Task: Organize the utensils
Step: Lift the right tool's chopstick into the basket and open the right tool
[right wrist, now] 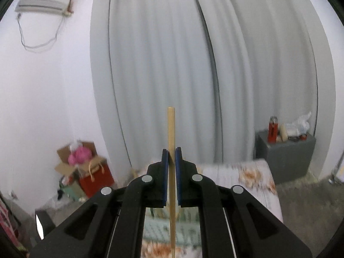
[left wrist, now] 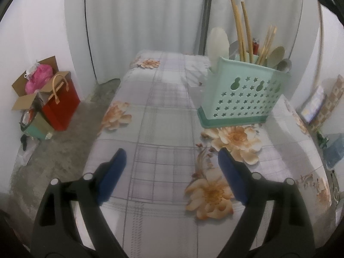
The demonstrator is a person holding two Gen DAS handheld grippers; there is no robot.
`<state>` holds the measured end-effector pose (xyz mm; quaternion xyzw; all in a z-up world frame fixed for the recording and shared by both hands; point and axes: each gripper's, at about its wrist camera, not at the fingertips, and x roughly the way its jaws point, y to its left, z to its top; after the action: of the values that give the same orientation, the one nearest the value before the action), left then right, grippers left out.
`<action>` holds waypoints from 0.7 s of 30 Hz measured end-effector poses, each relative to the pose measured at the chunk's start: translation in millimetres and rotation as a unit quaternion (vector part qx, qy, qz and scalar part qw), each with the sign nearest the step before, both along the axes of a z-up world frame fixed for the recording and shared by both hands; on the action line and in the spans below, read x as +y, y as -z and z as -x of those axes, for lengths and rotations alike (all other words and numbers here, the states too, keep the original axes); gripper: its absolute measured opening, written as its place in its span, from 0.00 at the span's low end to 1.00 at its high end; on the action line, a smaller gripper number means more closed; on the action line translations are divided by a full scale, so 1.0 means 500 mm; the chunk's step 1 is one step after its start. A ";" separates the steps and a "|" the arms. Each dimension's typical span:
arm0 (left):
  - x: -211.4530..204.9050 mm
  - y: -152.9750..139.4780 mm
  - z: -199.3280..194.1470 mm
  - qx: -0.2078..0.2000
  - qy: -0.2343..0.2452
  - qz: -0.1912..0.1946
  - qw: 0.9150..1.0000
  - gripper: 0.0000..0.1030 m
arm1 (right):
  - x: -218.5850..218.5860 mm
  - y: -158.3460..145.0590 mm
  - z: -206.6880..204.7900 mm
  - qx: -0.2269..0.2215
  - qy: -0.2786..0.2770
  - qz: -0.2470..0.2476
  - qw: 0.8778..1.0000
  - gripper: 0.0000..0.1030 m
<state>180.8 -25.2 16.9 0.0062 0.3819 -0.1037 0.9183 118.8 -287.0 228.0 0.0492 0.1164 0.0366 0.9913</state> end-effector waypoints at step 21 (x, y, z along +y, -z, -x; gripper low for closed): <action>0.013 -0.004 -0.003 -0.024 0.010 0.014 1.000 0.81 | 0.049 0.085 -0.182 -0.032 -0.017 -0.001 0.999 0.07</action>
<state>182.4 -18.5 19.0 -0.0005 0.3581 -0.1182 0.9262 209.7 -262.5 185.4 0.0467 0.0852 0.0553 0.9937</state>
